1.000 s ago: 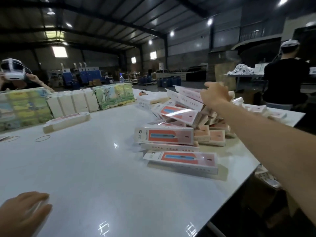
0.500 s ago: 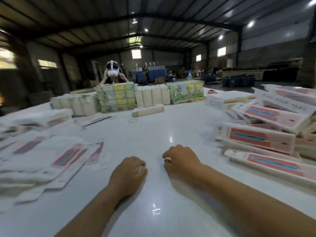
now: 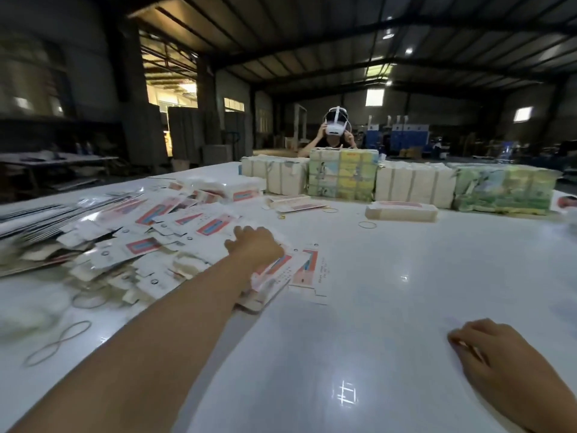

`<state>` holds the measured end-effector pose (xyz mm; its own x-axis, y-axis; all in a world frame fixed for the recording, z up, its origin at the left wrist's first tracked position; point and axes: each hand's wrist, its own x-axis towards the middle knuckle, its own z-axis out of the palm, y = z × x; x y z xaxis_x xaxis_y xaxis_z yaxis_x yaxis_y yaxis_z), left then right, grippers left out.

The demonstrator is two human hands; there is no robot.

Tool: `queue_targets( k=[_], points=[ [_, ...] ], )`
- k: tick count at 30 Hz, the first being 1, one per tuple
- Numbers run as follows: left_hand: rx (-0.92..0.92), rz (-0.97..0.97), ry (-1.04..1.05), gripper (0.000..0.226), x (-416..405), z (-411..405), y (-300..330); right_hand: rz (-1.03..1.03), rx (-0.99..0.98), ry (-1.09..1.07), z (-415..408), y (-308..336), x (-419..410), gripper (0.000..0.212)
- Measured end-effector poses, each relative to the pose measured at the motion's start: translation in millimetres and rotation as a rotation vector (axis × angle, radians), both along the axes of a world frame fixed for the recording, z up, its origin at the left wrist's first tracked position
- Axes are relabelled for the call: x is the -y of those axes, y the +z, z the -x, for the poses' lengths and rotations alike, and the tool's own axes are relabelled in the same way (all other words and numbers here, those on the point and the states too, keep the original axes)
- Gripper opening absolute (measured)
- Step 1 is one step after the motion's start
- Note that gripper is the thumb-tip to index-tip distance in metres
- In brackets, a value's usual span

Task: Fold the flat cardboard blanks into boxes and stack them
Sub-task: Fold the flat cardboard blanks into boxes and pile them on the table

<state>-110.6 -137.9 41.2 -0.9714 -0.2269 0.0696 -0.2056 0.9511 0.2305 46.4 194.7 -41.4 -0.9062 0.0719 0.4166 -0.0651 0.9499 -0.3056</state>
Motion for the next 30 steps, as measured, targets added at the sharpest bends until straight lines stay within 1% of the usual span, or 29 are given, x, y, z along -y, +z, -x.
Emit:
queue_targets(
  k=[2,3,4,5,6,9,11,12,14,16,17,18,20,22,23,24,25,26,27,28,29,30],
  points=[
    [0.117,0.11,0.094,0.093,28,9,-11,0.019,-0.013,-0.004,3,-3,0,0.013],
    [0.13,0.136,0.107,0.106,35,13,-16,0.025,-0.014,-0.005,4,-3,0,0.013],
    [0.125,0.14,0.108,0.113,40,17,-20,0.027,-0.018,-0.005,4,-3,1,0.014],
    [0.116,0.124,0.105,0.114,43,21,-21,0.022,-0.034,0.0,4,-3,1,0.015],
    [0.108,0.096,0.103,0.11,45,25,-20,0.014,-0.05,0.009,5,-4,0,0.015],
    [0.094,-0.008,0.088,0.082,54,33,-18,-0.003,-0.055,0.034,3,-3,0,0.015],
    [0.05,-0.055,0.084,0.065,58,39,-20,-0.004,-0.051,0.036,2,-2,1,0.014],
    [0.015,-0.063,0.095,0.06,57,39,-20,-0.001,-0.05,0.031,2,-1,1,0.013],
    [-0.064,-0.001,0.135,0.06,50,36,-18,0.002,-0.048,0.014,1,0,3,0.012],
    [-0.146,0.139,0.14,0.061,42,30,-13,-0.003,-0.024,-0.012,-1,2,4,0.011],
    [-0.176,0.161,0.112,0.056,38,26,-9,-0.005,-0.004,-0.014,-3,2,5,0.011],
    [-0.189,0.121,0.062,0.046,34,22,-6,-0.007,0.009,-0.01,-4,3,6,0.012],
    [-0.179,-0.072,-0.094,0.025,22,14,2,-0.003,0.036,0.006,-4,3,7,0.014],
    [-0.176,-0.286,-0.248,0.014,0,-1,8,-0.034,0.093,0.002,0,3,6,0.02],
    [-0.164,-0.401,-0.318,0.011,-14,-12,11,-0.012,0.102,-0.013,1,4,6,0.025],
    [-0.128,-0.513,-0.387,0.009,-30,-24,11,0.099,0.068,-0.034,1,7,6,0.03],
    [-0.068,-0.61,-0.45,0.009,-47,-37,11,0.294,-0.005,-0.054,0,12,7,0.035],
    [0.005,-0.675,-0.502,0.009,-62,-50,9,0.544,-0.087,-0.077,-1,19,8,0.039],
    [0.076,-0.706,-0.546,0.008,-76,-62,6,0.819,-0.121,-0.102,-2,26,7,0.04],
    [0.139,-0.712,-0.586,0.007,-88,-73,3,1.078,-0.084,-0.125,-2,32,4,0.037],
    [0.195,-0.705,-0.623,0.007,-99,-81,0,1.278,-0.016,-0.14,-3,35,-1,0.029],
    [0.245,-0.69,-0.655,0.008,-109,-88,-3,1.396,0.051,-0.144,-6,37,-5,0.022]
  ],
)
